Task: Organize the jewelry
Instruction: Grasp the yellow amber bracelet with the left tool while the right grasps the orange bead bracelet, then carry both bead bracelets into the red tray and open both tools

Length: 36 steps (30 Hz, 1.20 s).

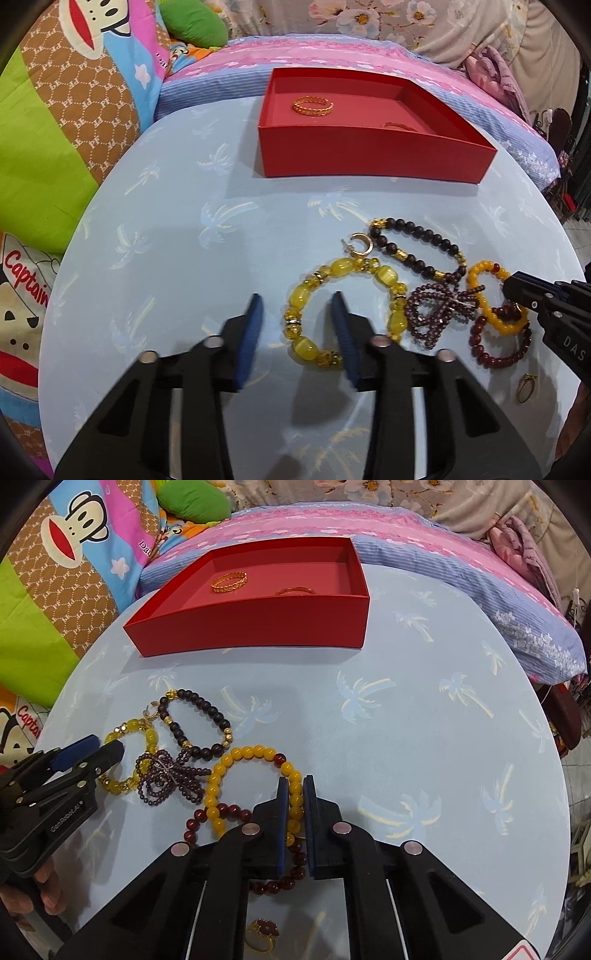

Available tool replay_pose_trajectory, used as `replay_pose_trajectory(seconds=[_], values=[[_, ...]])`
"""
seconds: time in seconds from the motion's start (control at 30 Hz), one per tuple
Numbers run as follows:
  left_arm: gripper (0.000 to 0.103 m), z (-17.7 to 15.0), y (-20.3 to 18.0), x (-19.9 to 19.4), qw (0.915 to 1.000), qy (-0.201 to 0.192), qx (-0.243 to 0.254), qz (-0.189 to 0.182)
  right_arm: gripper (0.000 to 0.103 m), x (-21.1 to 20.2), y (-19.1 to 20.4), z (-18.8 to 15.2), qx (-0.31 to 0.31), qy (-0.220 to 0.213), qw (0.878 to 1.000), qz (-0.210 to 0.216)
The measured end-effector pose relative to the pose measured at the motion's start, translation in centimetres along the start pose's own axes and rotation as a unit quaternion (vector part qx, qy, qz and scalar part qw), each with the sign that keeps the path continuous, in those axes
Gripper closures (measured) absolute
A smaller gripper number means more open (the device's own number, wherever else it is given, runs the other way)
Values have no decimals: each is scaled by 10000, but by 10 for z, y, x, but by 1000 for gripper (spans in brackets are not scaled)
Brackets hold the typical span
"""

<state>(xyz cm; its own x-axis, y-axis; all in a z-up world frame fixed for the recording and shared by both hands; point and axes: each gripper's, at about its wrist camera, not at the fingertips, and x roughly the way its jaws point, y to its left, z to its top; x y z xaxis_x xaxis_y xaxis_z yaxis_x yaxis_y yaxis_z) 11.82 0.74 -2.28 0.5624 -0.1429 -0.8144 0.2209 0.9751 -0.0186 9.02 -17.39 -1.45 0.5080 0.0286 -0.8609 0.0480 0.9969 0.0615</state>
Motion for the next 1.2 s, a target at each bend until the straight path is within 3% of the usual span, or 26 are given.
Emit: replay_pose_trajectory(seconds=[0.03,0.07,0.33,0.77,1.03,1.2], values=[[91,1,-1,0,10000,15,29,-58,96,-1,1,0,3,-12,10000,3],[94,1,-3,-1,9999,39,49,-120,96,-4,1,0,4,-32,10000,18],[94,3,-10,-17,9994,-37,64,-330,96,-29,6,5,-18,-253,9996,93],[94,28,-3,-69,9968,-558,-32,-578,96,-78,9,33,-10,-825,9963,236],[94,36,6,-82,9960,-645,-107,-615,96,-84,5,42,44,-915,9954,289],[94,59,7,-87,9947,-791,-25,-661,96,-84,6,61,8,-998,9944,335]])
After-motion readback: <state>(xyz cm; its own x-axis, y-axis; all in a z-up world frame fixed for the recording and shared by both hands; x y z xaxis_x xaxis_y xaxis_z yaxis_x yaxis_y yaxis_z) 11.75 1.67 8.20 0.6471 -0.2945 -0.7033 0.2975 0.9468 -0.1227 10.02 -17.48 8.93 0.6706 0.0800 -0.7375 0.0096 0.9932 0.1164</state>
